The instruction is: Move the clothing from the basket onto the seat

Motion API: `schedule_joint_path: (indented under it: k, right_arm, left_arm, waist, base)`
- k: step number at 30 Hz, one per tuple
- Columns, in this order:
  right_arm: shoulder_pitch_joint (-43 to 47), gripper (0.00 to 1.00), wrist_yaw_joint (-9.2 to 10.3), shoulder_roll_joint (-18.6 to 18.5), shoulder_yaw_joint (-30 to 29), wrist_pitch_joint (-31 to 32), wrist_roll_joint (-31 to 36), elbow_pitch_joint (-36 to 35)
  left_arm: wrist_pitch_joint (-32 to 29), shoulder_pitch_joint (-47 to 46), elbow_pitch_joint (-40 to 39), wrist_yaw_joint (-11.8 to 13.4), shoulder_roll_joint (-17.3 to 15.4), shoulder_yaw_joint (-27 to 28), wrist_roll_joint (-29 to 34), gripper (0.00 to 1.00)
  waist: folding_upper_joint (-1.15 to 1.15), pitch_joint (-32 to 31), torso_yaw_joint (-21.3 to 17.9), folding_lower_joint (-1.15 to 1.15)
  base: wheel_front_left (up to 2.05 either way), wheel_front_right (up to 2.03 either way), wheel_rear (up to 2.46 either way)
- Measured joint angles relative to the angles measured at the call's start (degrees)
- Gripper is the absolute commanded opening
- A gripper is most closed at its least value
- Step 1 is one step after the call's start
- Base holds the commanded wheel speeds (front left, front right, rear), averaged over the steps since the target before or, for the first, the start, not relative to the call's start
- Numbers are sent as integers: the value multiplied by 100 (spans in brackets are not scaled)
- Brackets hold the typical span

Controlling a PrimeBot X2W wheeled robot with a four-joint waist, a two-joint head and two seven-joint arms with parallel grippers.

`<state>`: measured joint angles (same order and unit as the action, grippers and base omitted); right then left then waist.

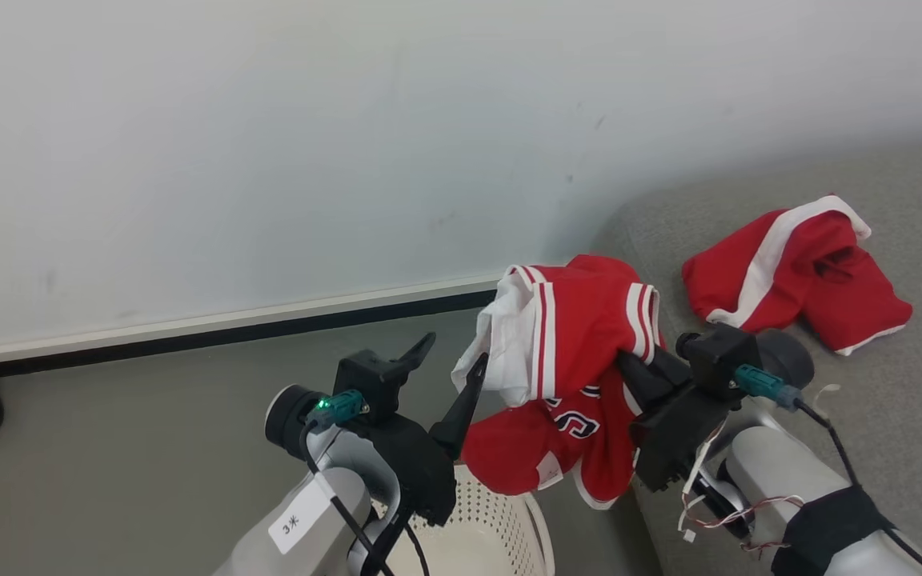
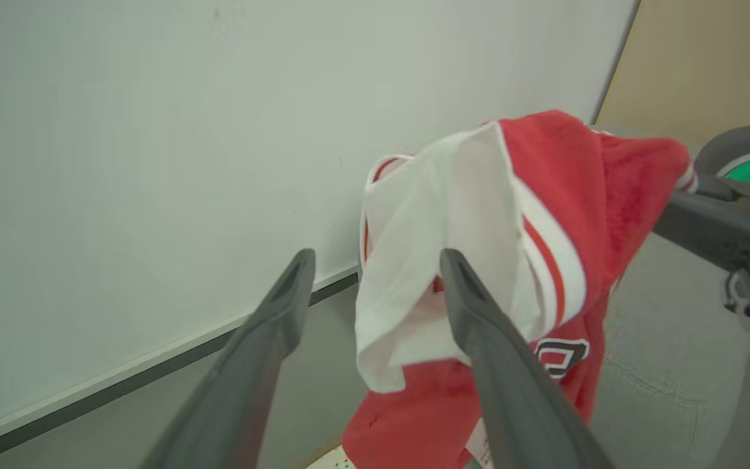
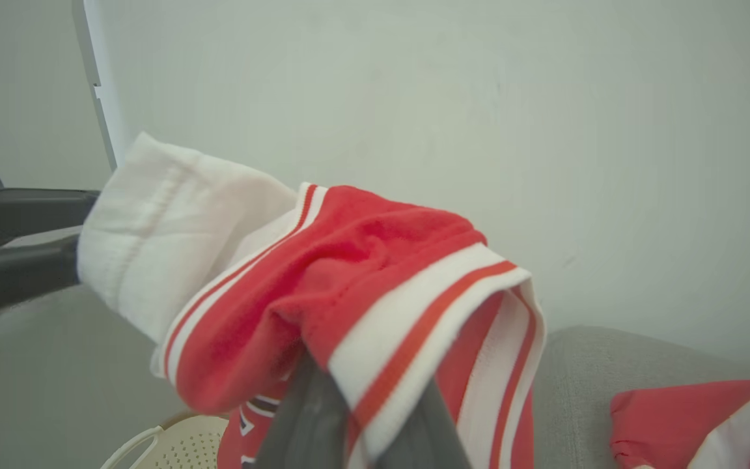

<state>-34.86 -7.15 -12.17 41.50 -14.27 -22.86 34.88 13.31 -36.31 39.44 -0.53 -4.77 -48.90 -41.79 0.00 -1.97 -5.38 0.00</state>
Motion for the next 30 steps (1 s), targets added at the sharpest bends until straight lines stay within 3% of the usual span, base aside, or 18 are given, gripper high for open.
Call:
schedule_joint_path:
  k: [7, 16, 25, 30]
  right_arm:
    - [32, 0, 19, -427, -160, -1, 30, -424]
    - [253, 0, 219, -1073, -390, -2, 152, -1028]
    - [375, 0, 268, -1536, -610, 7, 159, -1438]
    - [375, 0, 311, -1783, -829, 66, 31, -1484]
  left_arm:
    - [60, 402, -237, -53, -52, -73, 12, 100]
    - [98, 759, -641, -46, -57, -100, 62, 100]
    - [99, 889, -1138, 92, -7, 59, 147, 100]
    - [99, 889, -1363, 108, 43, 38, 335, 100]
  waist:
    - [0, -16, -322, 0]
    - [0, -41, -912, 0]
    - [0, 6, -1456, 0]
    - [0, 150, -1564, 0]
  base:
    - [0, 0, 0]
    - [0, 0, 0]
    - [0, 0, 0]
    - [0, 0, 0]
